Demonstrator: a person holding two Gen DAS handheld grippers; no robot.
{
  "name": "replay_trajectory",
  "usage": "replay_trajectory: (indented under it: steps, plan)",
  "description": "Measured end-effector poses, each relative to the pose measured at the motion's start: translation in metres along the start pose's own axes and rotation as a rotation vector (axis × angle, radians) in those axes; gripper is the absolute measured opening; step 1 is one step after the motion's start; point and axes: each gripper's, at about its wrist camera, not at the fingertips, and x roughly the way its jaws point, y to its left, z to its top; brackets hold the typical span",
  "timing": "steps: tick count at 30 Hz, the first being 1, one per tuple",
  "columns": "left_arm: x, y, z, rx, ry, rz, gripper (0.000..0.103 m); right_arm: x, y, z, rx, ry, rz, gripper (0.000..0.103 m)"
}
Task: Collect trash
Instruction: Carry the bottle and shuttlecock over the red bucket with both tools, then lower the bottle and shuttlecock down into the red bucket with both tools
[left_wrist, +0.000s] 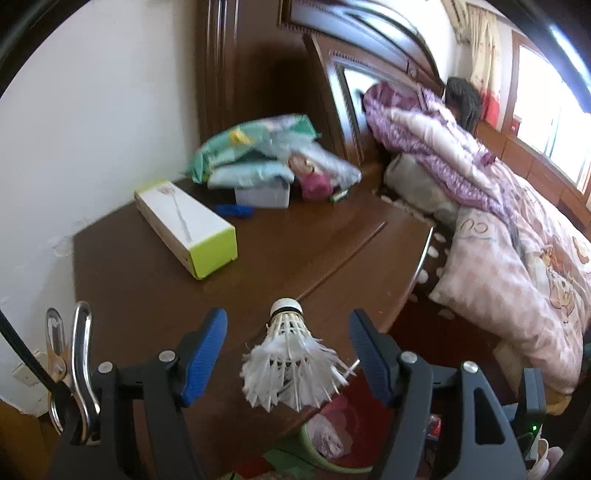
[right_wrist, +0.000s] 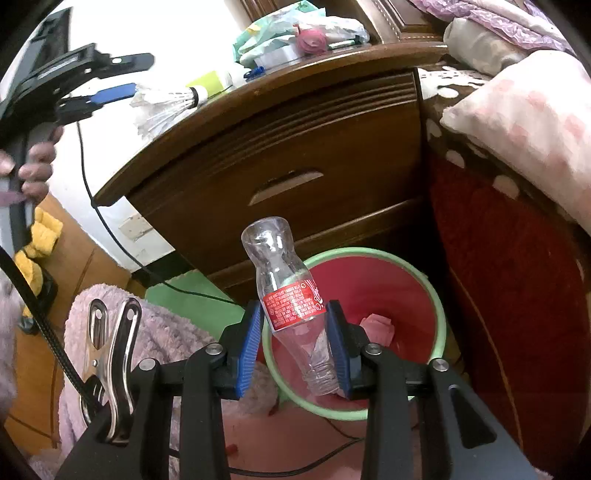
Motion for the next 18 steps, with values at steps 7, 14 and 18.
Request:
replay_trajectory:
  steps: [7,14,18]
  plan:
    - [0.035,0.002,-0.003,-0.022,0.064,0.001,0.072,0.003,-0.001,-0.003,-0.007,0.009,-0.004,0.036]
    - [0.050,0.005,-0.011,-0.048,0.084,0.043,0.052,0.007,-0.005,-0.004,0.009,0.021,0.002,0.036]
    - [0.051,0.008,-0.013,-0.055,0.072,0.060,0.036,0.008,-0.006,-0.004,0.012,0.025,0.003,0.036]
